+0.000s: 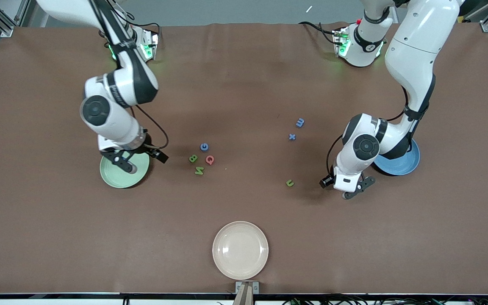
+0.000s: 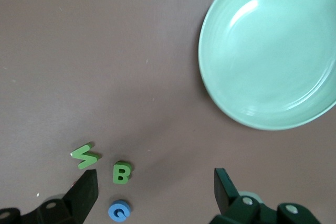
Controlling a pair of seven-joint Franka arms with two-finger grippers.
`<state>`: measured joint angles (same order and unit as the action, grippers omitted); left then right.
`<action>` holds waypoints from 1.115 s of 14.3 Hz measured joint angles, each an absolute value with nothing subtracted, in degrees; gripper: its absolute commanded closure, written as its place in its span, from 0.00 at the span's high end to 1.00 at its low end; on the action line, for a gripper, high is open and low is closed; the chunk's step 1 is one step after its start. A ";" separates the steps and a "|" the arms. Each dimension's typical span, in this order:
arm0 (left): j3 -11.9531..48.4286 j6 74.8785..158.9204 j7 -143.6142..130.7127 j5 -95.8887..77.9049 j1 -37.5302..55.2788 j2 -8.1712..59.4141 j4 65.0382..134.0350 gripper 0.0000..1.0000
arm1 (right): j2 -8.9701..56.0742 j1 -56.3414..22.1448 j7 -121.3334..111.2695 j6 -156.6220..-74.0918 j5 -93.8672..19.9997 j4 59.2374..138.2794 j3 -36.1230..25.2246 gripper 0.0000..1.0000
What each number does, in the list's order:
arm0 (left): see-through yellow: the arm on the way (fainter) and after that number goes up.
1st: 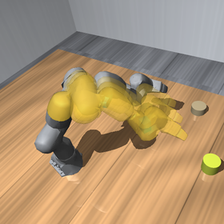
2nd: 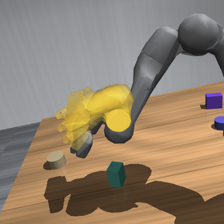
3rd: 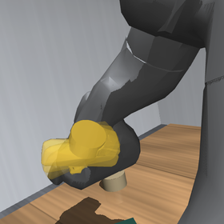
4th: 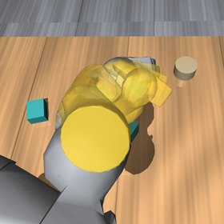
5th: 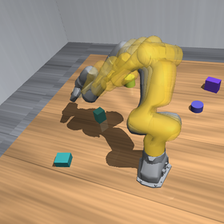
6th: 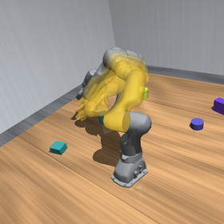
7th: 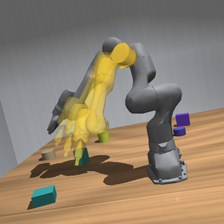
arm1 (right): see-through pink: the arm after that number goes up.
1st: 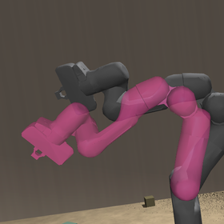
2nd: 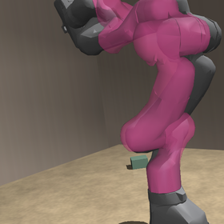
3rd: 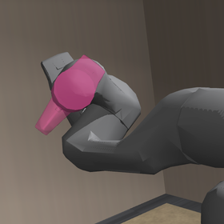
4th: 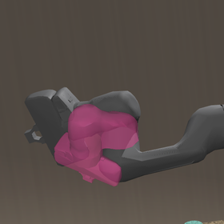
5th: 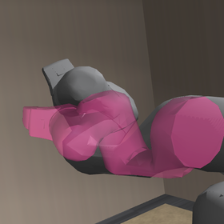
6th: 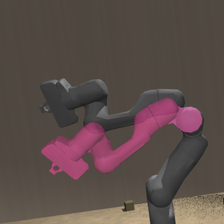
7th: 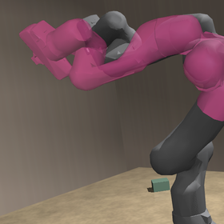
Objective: Sort upper and lower case letters into plates
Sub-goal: 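Grasp the b with the left gripper while the right gripper grasps the B, then release the b over the blue plate and the B over the green plate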
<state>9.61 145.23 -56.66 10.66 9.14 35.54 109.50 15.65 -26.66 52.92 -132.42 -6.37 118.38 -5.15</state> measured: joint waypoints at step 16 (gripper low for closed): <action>9.66 146.20 -56.66 10.69 9.09 34.84 109.38 0.22 | 28.99 -34.99 66.12 -143.96 -6.25 116.23 -5.37 0.65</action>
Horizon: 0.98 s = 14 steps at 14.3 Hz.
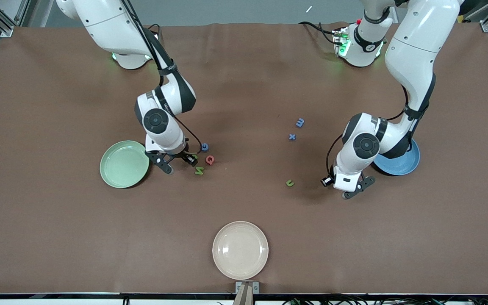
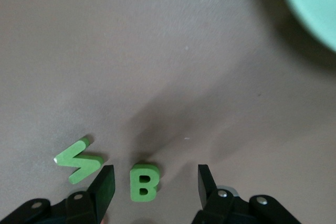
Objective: Sort upper and lower case letters into plates
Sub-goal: 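Release the b over the blue plate and the B over the green plate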
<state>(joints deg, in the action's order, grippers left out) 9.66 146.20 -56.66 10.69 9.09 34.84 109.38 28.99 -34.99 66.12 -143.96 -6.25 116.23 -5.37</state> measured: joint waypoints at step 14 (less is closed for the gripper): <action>15.31 137.61 -13.35 11.00 -12.95 6.25 134.43 0.20 | 30.82 -36.27 67.29 -144.38 -6.25 115.54 -5.35 0.50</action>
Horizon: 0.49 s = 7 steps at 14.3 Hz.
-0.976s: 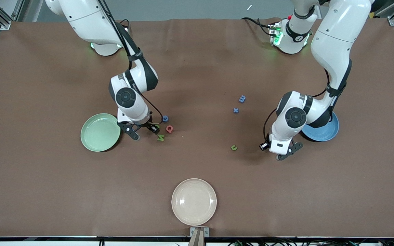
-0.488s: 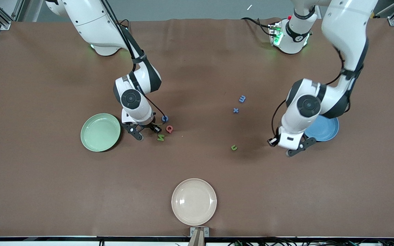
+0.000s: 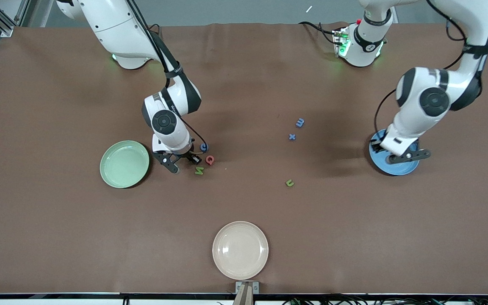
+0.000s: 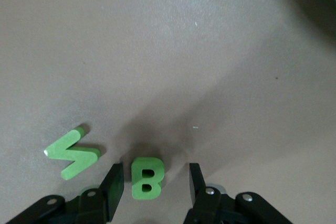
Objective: Sort upper and lower case letters into plates
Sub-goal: 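Release the b over the blue plate and the B over the green plate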
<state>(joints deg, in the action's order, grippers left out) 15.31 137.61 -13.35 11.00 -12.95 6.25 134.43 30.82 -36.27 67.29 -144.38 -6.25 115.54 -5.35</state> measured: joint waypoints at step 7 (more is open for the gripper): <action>15.34 143.72 5.17 11.01 -20.75 8.50 138.08 0.21 | 31.23 -36.68 67.78 -144.92 -6.26 115.04 -5.54 0.01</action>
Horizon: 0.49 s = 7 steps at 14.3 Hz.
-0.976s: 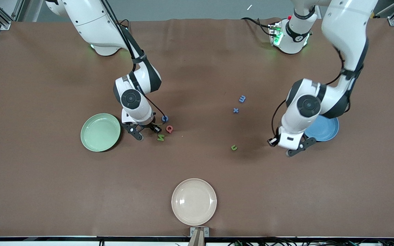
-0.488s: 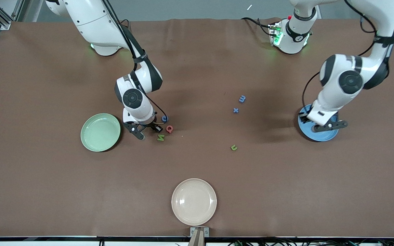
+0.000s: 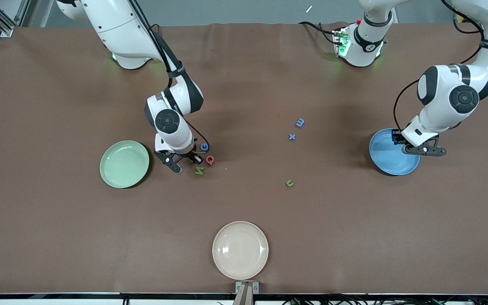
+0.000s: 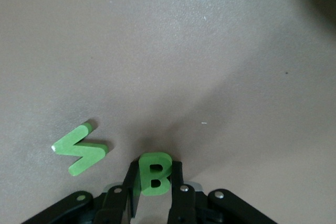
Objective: Sort upper and lower case letters into plates
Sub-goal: 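Release the b over the blue plate and the B over the green plate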
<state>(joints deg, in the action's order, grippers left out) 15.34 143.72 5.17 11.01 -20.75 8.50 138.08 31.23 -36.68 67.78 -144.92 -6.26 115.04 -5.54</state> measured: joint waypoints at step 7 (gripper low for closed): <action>15.32 151.59 8.04 11.06 -22.72 13.64 140.84 0.21 | 24.22 -27.06 48.35 -131.05 -6.17 113.58 -7.12 0.01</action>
